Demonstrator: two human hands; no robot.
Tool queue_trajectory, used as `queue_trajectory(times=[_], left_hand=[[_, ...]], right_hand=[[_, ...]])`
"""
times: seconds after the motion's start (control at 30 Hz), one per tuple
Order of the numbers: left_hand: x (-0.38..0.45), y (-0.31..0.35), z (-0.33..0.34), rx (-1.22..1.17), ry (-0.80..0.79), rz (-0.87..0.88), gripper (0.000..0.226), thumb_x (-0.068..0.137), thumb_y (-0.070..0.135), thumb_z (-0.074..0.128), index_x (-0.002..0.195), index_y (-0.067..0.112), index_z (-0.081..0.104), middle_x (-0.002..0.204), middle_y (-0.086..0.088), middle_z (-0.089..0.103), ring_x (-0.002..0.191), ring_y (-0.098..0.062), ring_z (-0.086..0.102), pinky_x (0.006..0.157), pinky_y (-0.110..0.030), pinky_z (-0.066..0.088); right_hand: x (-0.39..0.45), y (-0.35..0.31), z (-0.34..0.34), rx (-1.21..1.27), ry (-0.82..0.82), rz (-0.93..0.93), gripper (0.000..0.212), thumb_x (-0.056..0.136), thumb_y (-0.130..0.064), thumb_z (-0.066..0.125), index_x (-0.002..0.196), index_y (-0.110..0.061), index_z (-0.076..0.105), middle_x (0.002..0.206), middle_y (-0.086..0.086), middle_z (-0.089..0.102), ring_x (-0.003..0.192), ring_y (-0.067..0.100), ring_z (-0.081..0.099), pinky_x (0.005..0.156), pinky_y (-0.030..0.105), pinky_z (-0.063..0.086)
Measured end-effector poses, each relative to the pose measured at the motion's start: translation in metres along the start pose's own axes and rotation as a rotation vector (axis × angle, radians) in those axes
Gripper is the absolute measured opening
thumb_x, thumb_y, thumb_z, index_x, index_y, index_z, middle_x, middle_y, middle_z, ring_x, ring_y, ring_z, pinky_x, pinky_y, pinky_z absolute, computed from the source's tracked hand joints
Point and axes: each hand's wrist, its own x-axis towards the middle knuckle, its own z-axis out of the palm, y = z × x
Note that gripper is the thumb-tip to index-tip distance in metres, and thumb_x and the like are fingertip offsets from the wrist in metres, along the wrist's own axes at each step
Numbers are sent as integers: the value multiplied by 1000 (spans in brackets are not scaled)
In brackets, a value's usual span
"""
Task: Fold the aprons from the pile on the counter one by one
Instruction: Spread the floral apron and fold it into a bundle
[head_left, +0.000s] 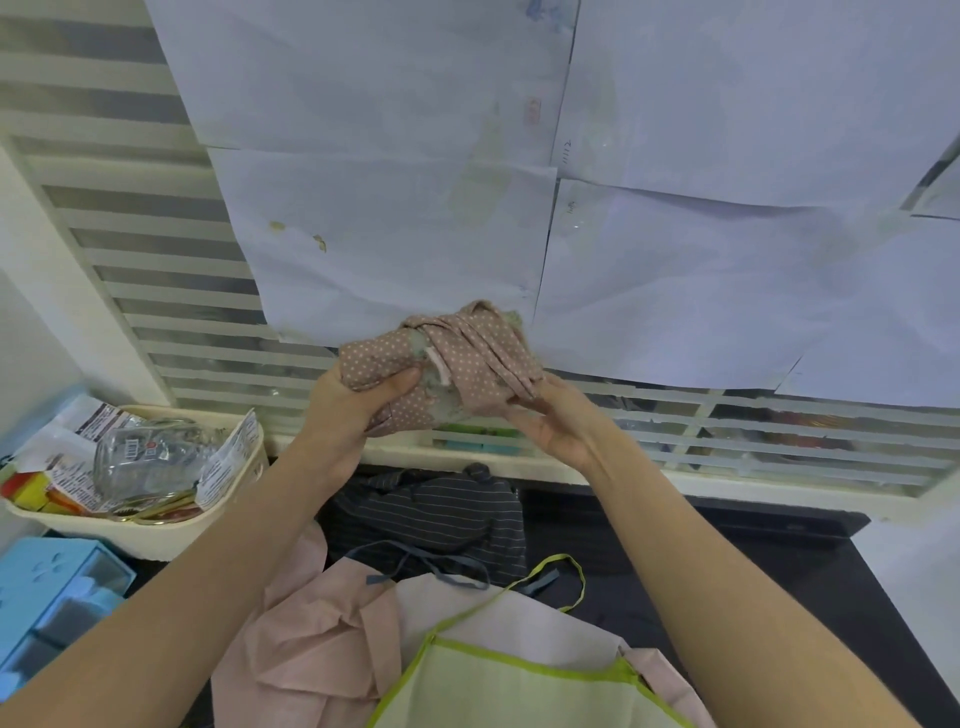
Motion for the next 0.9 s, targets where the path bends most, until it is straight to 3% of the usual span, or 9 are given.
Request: queue_trajectory(times=[0.13,0.33,0.43,0.5,0.57,0.63,0.73,0.8,0.9], left_hand=[[3,1,13,-154,19,-37,56,59,19,74,113,12,61,105,-3,70,95,-18,67,70,-29,58],[12,2,15,-243,69,-71,54,68,16,68,121,11,57,114,-6,65,102,-21,63,76,-32,58],[15,5,10,-273,65,-124,50,70,19,67,119,15,58,114,-5,66,102,-21,64,79,-36,56],[18,9,6,-313,67,-207,58,70,21,69,126,12,56,119,-9,65,108,-24,62,84,-41,53],[19,11,4,-338,68,-287,62,69,21,70,128,10,55,123,-11,63,111,-26,61,85,-43,52],[17,9,5,-354,69,-335,63,69,22,70,128,9,55,121,-12,64,110,-27,61,85,-43,52],[11,4,8,-356,74,-332,58,69,23,71,124,10,57,117,-11,66,107,-26,63,82,-41,53],[9,2,9,-334,75,-286,56,70,24,71,123,11,58,117,-10,66,107,-24,63,84,-39,53],[7,3,9,-341,31,-252,64,71,29,70,130,12,54,125,-11,61,115,-27,58,92,-44,49]], right_hand=[[-3,13,12,459,-109,164,17,86,0,49,102,0,56,75,17,66,60,21,69,49,22,55],[11,16,16,132,-127,258,8,90,-12,49,86,-6,52,61,4,56,40,8,49,35,16,40],[7,7,11,86,-123,189,15,78,-14,59,91,-11,51,69,2,49,49,9,41,40,17,36],[8,5,11,27,-95,63,19,84,-14,61,102,-12,53,84,5,53,67,13,49,53,21,46],[7,3,16,-242,-44,-159,32,90,-15,59,121,-13,51,107,6,56,91,16,53,72,28,48],[4,2,21,-498,-58,-278,31,94,-17,54,125,-12,54,113,4,57,96,14,54,79,28,46],[-6,5,29,-579,-182,11,25,98,-17,48,121,-11,56,112,6,62,102,21,60,81,36,54],[-10,12,30,-442,-209,241,26,101,-21,42,119,-10,57,116,11,62,105,30,62,82,42,56],[-13,17,32,-127,-262,357,37,101,-30,36,106,-5,63,94,19,70,79,33,71,64,38,60]])
